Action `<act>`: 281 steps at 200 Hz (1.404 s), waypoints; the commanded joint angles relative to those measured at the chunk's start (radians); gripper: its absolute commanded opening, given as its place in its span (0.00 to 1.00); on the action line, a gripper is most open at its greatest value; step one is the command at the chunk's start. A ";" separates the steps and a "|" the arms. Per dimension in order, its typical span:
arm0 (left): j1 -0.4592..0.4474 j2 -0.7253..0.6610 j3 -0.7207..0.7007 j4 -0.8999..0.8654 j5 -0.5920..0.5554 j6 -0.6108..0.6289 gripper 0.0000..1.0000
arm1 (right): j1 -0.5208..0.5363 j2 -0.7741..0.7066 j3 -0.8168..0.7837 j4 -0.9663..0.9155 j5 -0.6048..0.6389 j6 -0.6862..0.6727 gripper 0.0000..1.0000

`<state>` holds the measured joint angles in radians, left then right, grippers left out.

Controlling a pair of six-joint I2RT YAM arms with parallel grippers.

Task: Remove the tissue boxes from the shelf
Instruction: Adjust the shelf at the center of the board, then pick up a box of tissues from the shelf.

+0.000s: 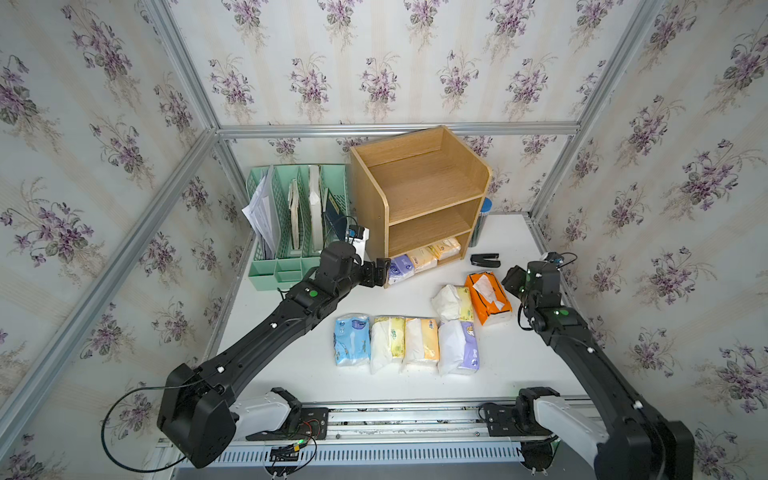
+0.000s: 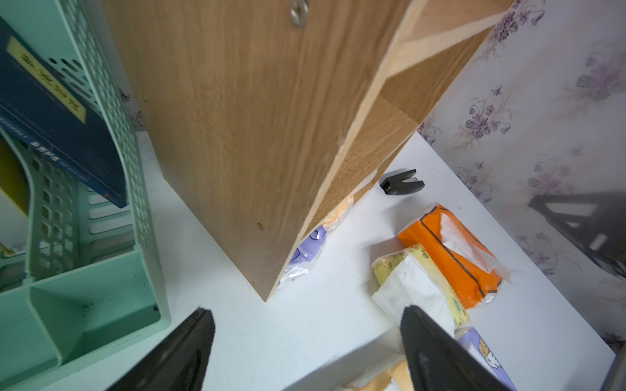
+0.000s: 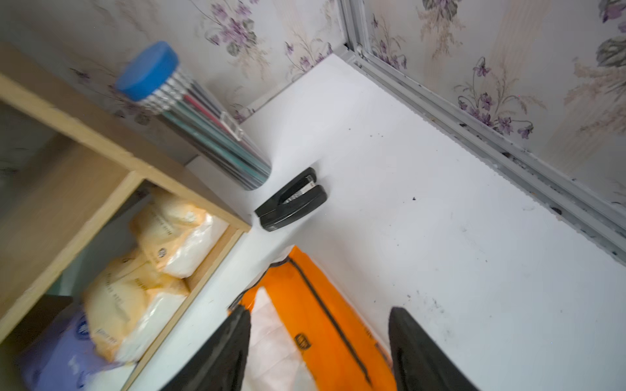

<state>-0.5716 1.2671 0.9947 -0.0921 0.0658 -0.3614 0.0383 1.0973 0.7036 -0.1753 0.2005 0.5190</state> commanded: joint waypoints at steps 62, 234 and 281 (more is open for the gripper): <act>-0.050 0.141 0.089 0.076 -0.053 -0.035 0.94 | -0.024 0.187 -0.062 0.149 -0.295 -0.080 0.55; 0.007 0.275 0.155 0.081 -0.198 -0.051 0.93 | 0.324 -0.165 -0.159 0.376 -0.352 0.130 0.60; 0.033 0.266 0.150 0.068 -0.156 -0.035 0.93 | 0.555 0.196 -0.108 0.672 -0.247 0.281 0.57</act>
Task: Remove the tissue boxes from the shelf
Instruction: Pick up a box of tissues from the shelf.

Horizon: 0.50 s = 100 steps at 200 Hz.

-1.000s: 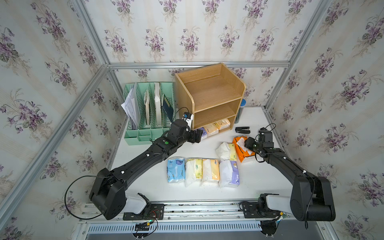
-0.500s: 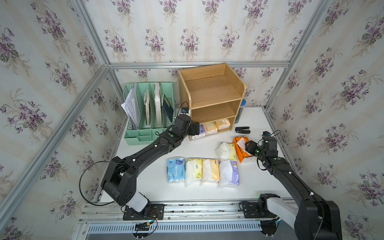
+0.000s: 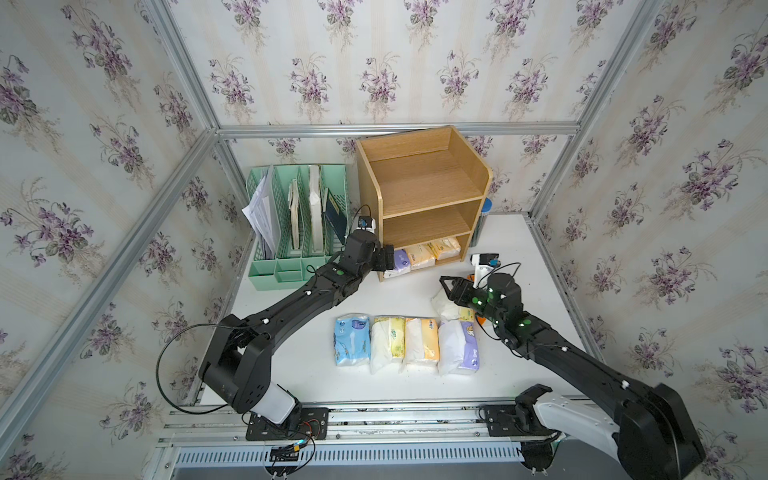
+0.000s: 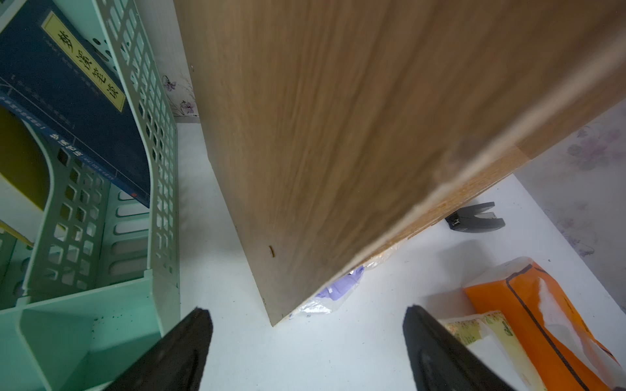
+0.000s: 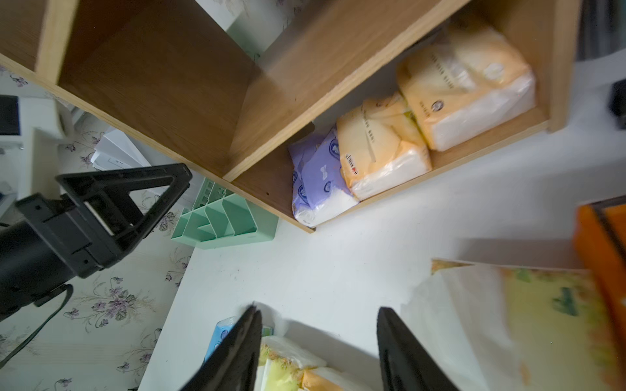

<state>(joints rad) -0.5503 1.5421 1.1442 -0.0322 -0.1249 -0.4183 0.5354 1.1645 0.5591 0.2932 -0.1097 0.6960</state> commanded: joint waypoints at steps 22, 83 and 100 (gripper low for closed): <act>0.027 -0.018 -0.004 -0.001 0.065 0.030 0.92 | 0.059 0.278 0.078 0.284 0.075 0.166 0.55; 0.062 -0.018 -0.022 0.015 0.160 0.038 0.92 | 0.074 0.559 0.220 0.400 0.083 0.214 0.55; 0.063 -0.009 -0.018 0.016 0.175 0.041 0.92 | 0.080 0.618 0.250 0.410 0.100 0.217 0.55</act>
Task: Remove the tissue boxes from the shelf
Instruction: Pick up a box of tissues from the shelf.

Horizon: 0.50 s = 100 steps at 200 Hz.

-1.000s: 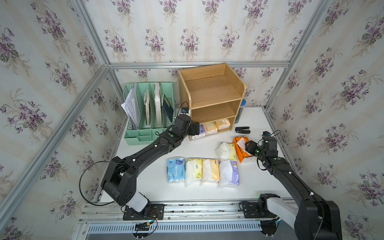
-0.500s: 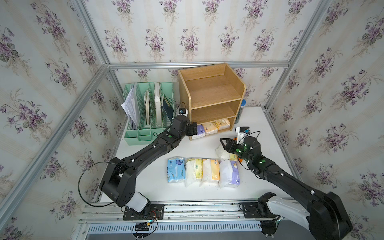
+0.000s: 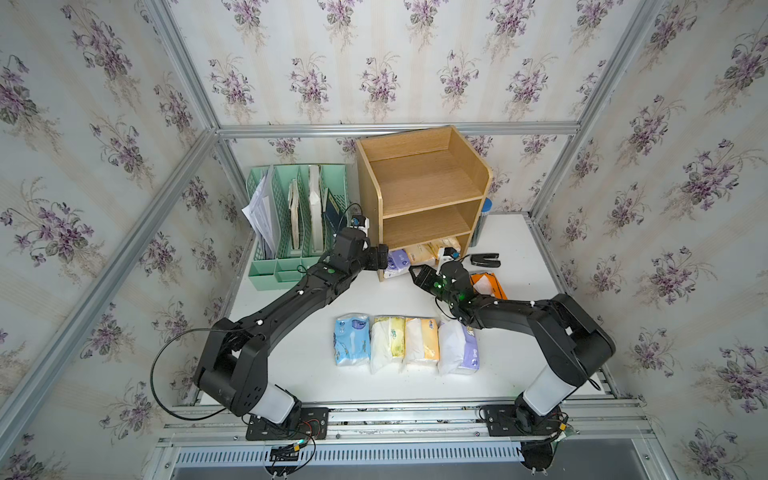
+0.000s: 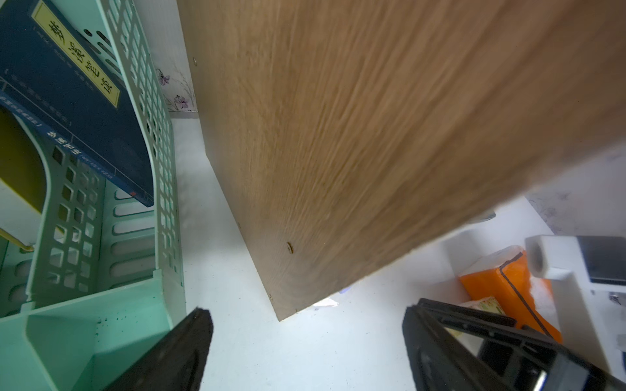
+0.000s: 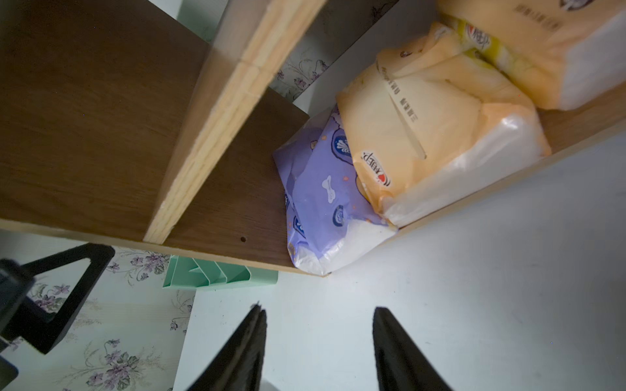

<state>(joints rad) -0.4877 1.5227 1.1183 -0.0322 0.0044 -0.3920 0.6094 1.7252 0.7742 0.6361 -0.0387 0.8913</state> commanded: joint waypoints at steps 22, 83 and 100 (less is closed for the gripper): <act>0.000 0.012 0.010 0.017 0.056 0.015 0.92 | 0.009 0.110 0.062 0.084 0.047 0.024 0.56; 0.000 0.011 -0.029 0.043 0.079 0.010 0.91 | 0.010 0.224 0.136 0.115 0.059 0.009 0.57; 0.000 0.010 -0.035 0.041 0.084 0.012 0.91 | 0.012 0.245 0.156 0.103 0.055 0.000 0.55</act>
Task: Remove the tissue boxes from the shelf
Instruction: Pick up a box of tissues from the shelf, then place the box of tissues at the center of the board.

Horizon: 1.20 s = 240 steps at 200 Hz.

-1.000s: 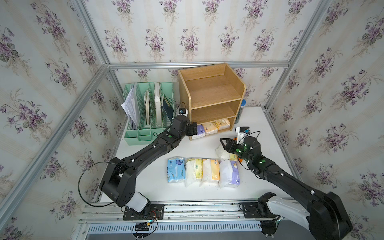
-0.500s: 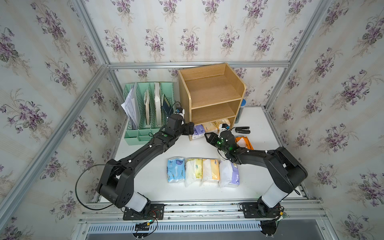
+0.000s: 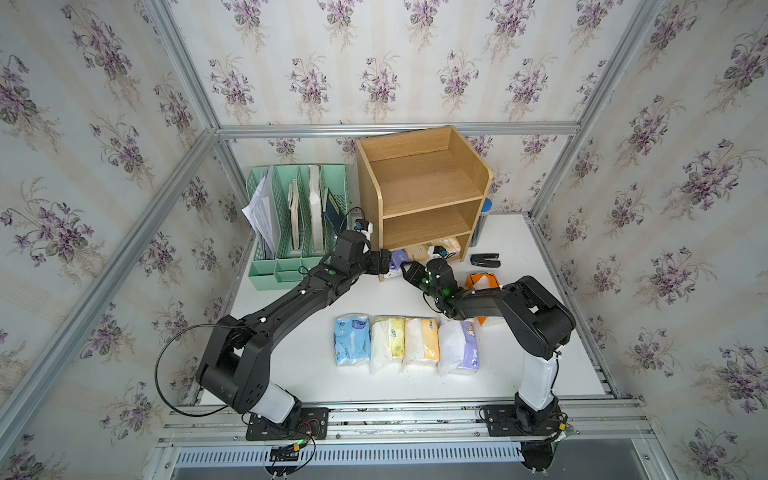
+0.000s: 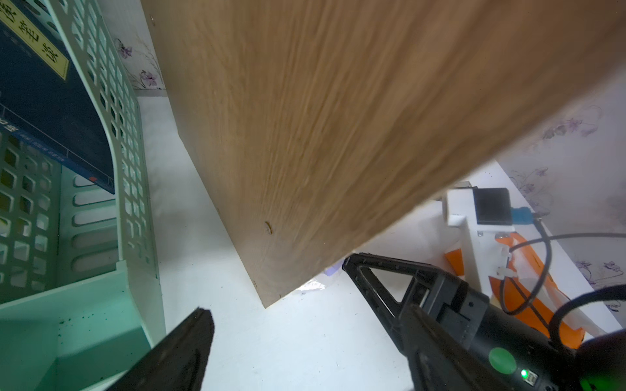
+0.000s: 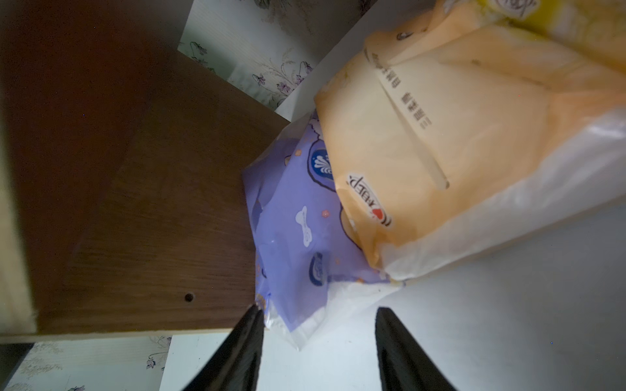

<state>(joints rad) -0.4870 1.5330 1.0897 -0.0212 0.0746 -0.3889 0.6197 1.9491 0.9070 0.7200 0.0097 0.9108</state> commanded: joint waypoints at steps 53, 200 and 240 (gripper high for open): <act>0.000 -0.008 -0.006 0.024 0.028 0.010 0.91 | 0.006 0.038 0.049 -0.026 0.023 -0.079 0.21; -0.008 -0.047 0.023 -0.064 -0.008 -0.002 0.90 | 0.105 -0.227 -0.151 -0.292 0.124 -0.223 0.00; -0.021 -0.058 0.022 -0.084 -0.024 -0.011 0.89 | 0.155 -0.356 -0.256 -0.407 0.203 -0.181 0.00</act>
<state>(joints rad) -0.5014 1.4872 1.1053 -0.0887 0.0708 -0.3920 0.7547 1.6524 0.6949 0.4114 0.1406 0.7010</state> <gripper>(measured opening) 0.894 0.063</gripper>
